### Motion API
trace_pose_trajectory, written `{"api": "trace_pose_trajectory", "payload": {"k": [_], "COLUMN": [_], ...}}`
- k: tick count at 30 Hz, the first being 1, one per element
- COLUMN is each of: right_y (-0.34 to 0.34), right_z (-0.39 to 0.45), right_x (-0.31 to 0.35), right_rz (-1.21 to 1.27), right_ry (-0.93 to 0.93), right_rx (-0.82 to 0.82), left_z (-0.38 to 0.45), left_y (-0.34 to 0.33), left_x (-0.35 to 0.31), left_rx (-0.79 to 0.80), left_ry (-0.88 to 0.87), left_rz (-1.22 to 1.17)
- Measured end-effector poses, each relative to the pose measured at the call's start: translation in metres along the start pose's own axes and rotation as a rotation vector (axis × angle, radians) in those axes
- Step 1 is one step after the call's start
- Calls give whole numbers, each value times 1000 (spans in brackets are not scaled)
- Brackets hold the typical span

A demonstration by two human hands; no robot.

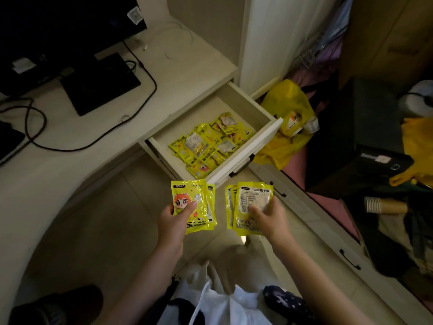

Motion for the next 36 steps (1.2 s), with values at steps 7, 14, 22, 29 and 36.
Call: {"api": "trace_pose_trajectory", "payload": {"k": [7, 14, 22, 29, 36], "right_y": [27, 26, -24, -89, -144], "right_z": [84, 152, 217, 266, 308], "right_x": [51, 102, 151, 172, 173], "right_rz": [-122, -223, -388, -524, -639], "right_ry": [95, 173, 235, 223, 176], "right_rx": [186, 294, 376, 428, 445], "left_z": [4, 17, 64, 128, 198], "left_y": [-62, -104, -121, -124, -130], "left_x": [-8, -14, -44, -46, -27], "left_rx": [-184, -270, -358, -376, -345], "left_ry": [47, 150, 198, 319, 426], "left_rz": [-70, -171, -258, -271, -270]}}
Point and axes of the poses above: each hand's wrist, its own z-axis towards the middle knuckle, its own y-axis out of the back of the hand, x = y × z, the point moved 5 cm from there along z, towards the middle knuckle, and after that the axes turned 4 degrees about -x, right-handed, at the moved point
